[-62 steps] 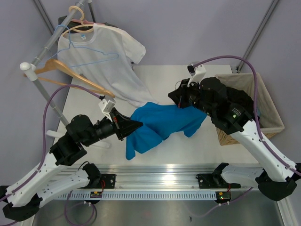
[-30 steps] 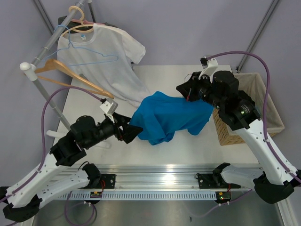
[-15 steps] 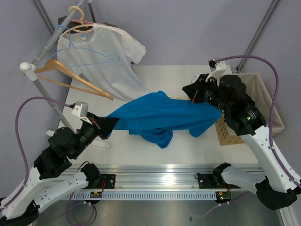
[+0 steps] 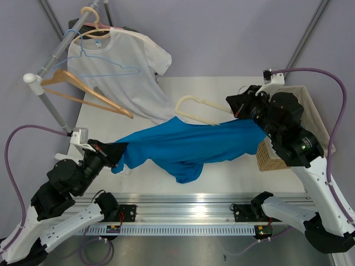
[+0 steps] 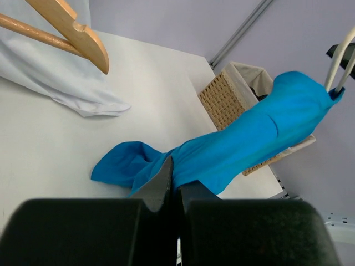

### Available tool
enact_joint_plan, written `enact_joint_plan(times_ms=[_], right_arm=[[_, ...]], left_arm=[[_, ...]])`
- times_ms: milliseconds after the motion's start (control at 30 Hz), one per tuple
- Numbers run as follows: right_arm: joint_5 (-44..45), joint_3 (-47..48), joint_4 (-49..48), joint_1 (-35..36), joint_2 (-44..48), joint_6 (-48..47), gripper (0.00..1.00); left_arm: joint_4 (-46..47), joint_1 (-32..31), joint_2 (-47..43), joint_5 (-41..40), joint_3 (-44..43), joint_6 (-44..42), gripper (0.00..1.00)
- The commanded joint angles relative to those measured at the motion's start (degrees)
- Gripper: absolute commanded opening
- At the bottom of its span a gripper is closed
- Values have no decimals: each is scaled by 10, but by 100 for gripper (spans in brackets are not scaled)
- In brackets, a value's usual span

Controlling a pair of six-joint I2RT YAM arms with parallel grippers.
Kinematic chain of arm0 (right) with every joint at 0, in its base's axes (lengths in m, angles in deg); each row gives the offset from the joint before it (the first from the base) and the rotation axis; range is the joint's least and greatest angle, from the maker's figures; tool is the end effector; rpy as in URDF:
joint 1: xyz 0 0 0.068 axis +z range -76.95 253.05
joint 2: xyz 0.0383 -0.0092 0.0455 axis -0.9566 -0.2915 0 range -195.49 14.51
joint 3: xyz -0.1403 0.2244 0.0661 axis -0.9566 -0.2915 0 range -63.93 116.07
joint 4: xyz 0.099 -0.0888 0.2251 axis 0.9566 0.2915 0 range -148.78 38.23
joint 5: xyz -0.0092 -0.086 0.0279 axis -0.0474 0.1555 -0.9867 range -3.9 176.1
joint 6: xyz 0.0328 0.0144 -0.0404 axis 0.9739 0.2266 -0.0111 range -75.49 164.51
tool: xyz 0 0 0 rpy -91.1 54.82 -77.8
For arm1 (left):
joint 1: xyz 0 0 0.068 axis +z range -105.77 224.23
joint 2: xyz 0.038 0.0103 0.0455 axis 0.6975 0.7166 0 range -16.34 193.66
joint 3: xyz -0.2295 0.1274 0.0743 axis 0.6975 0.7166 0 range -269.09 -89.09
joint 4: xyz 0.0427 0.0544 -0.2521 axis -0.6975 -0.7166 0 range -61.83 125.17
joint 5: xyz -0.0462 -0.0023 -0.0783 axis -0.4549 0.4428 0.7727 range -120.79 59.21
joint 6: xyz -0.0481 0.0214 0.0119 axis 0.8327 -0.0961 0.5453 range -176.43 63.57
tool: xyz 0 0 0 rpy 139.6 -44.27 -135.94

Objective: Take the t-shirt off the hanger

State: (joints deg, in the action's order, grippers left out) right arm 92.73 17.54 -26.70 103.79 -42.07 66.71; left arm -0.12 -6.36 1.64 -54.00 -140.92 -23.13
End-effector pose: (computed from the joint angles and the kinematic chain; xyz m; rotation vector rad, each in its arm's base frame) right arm 0.1568 0.0886 0.4776 -0.0406 1.7302 0.5897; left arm 0.0399 -0.0264 0.3786 -0.0774 1.6528 -0.8098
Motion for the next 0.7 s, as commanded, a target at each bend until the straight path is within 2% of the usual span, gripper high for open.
enact_joint_plan(times_ms=[0, 133, 367, 567, 600, 633, 667], right_arm=[[40, 32, -14, -22, 8, -41, 0], [-36, 46, -32, -22, -20, -32, 0], [-181, 40, -117, -22, -49, -8, 0], [-250, 12, -174, -22, -35, -4, 0], [-251, 5, -176, -22, -31, -6, 0], [-251, -1, -174, -22, -29, -11, 0], [-252, -8, -160, -22, -30, -28, 0]], left_arm=[[6, 7, 22, -58, -9, 9, 0], [69, 7, 113, -19, 23, 3, 0], [243, 8, 274, 15, 69, 19, 0], [313, 15, 410, 53, 39, 17, 0], [316, 18, 439, 64, 31, 6, 3], [319, 19, 449, 92, 16, -3, 14], [319, 20, 455, 111, 9, -14, 49]])
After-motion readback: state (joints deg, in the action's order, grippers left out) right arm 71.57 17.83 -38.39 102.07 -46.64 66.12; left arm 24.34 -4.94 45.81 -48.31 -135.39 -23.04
